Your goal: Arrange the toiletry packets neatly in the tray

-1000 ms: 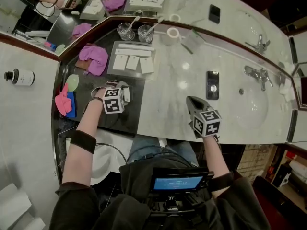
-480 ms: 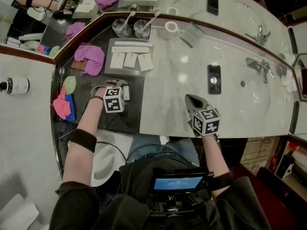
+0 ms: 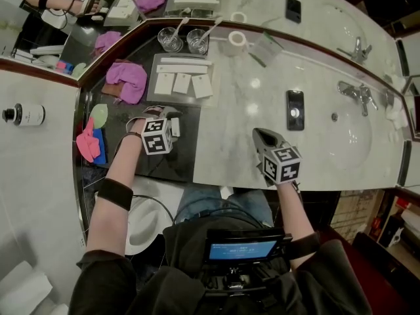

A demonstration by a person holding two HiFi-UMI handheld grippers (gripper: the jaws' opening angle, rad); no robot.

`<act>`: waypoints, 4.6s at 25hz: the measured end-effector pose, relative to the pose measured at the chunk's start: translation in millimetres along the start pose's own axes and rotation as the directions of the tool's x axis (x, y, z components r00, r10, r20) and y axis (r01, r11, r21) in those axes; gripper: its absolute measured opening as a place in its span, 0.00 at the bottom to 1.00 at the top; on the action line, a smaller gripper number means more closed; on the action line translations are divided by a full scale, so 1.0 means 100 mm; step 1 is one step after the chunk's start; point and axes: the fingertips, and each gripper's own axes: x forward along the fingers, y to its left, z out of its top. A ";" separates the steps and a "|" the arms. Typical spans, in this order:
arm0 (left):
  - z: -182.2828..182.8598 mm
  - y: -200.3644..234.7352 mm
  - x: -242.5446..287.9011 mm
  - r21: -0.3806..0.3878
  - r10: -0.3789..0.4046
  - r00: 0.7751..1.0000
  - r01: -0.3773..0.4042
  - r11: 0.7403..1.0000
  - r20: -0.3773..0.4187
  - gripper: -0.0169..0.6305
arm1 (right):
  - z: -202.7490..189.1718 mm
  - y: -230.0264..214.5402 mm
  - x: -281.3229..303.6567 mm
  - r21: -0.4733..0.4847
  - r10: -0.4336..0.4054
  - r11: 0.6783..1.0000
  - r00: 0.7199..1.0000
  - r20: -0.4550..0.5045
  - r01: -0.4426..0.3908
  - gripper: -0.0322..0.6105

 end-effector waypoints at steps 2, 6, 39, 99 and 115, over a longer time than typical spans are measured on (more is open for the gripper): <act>0.09 -0.02 -0.11 -0.020 0.009 1.000 -0.009 1.000 0.021 0.61 | 0.02 0.01 -0.02 -0.010 0.009 1.000 1.000 0.002 -0.009 0.07; 0.27 0.02 -0.39 -0.050 0.104 0.992 -0.100 0.994 0.073 0.40 | 0.10 0.04 -0.08 -0.041 0.028 0.999 1.000 0.010 -0.028 0.07; 0.45 -0.40 -2.03 -0.969 0.815 0.577 -0.170 0.181 0.051 0.03 | 0.49 0.48 -0.17 -0.250 0.194 0.951 0.981 0.024 -0.182 0.07; -0.51 -0.29 -1.33 -0.983 0.716 0.692 -0.059 0.175 0.086 0.03 | 0.78 0.55 2.11 -0.166 -0.200 0.975 0.907 -0.371 0.147 0.53; -0.40 -0.34 -1.45 -0.979 0.733 0.675 -0.081 0.190 0.086 0.03 | 0.64 0.96 1.53 -0.454 0.019 0.880 0.965 -0.261 -0.140 0.53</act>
